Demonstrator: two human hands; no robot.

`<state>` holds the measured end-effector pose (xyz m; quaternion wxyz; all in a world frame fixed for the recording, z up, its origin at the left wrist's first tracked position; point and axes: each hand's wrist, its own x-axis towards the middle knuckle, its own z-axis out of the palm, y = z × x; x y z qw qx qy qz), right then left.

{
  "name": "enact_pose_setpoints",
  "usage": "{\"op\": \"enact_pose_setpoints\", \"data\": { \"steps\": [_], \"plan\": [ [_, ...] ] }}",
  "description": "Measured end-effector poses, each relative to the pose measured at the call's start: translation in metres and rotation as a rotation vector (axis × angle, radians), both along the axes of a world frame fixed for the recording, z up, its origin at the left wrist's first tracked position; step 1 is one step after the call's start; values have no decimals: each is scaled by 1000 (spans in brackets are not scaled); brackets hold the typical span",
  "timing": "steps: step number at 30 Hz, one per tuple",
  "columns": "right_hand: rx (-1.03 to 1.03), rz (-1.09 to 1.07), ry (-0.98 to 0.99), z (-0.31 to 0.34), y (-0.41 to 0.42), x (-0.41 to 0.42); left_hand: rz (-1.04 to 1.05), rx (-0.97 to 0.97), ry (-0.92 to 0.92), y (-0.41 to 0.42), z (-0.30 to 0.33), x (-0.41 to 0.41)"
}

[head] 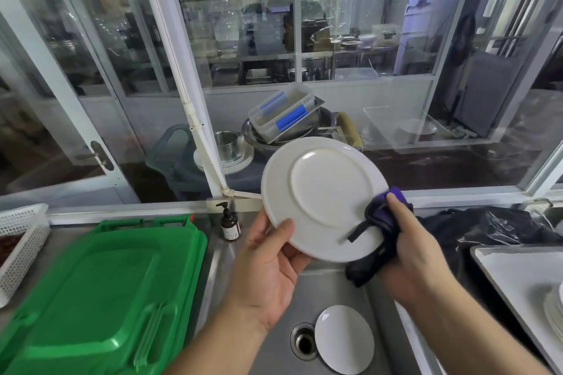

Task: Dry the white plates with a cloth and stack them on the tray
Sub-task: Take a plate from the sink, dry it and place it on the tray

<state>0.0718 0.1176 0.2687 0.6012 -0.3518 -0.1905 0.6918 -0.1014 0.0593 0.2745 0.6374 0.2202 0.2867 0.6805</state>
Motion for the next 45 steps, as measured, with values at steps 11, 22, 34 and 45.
{"op": "enact_pose_setpoints", "data": {
  "steps": [11, 22, 34, 45],
  "plan": [
    [-74, 81, 81, -20, -13, 2, -31, -7, 87, -5, -6, -13],
    [-22, 68, -62, 11, 1, 15, -156, 64, 187, 10, 15, -44],
    [-217, -56, -376, -34, -32, -26, 126, 24, 480, 7, -1, -2],
    [469, -99, -1269, -4, -28, -14, -24, 147, 987, -6, -1, 7]
  ]
}}
